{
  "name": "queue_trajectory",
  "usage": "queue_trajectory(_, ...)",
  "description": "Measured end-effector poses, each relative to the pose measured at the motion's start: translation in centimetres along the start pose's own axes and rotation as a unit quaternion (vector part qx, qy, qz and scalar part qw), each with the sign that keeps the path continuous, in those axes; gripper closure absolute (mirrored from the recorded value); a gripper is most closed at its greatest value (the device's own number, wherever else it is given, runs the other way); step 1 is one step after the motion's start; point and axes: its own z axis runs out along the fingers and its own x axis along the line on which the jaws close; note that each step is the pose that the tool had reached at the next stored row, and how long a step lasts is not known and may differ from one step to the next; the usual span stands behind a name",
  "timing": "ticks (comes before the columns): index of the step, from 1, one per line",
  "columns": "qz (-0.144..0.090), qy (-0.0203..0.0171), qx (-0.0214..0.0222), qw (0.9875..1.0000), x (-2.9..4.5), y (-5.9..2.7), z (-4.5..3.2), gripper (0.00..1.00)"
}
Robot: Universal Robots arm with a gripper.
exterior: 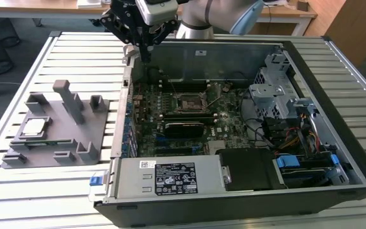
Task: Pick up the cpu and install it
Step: 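Reach for the cpu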
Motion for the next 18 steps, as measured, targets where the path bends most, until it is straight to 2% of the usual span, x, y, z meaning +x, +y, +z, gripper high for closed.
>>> queue_trajectory(8, 0.0, 0.0, 0.0, 1.0, 0.92, -0.07, -0.02, 0.89)
queue_trajectory(18, 0.0, 0.0, 0.0, 1.0, 1.68, -0.13, -0.03, 0.89)
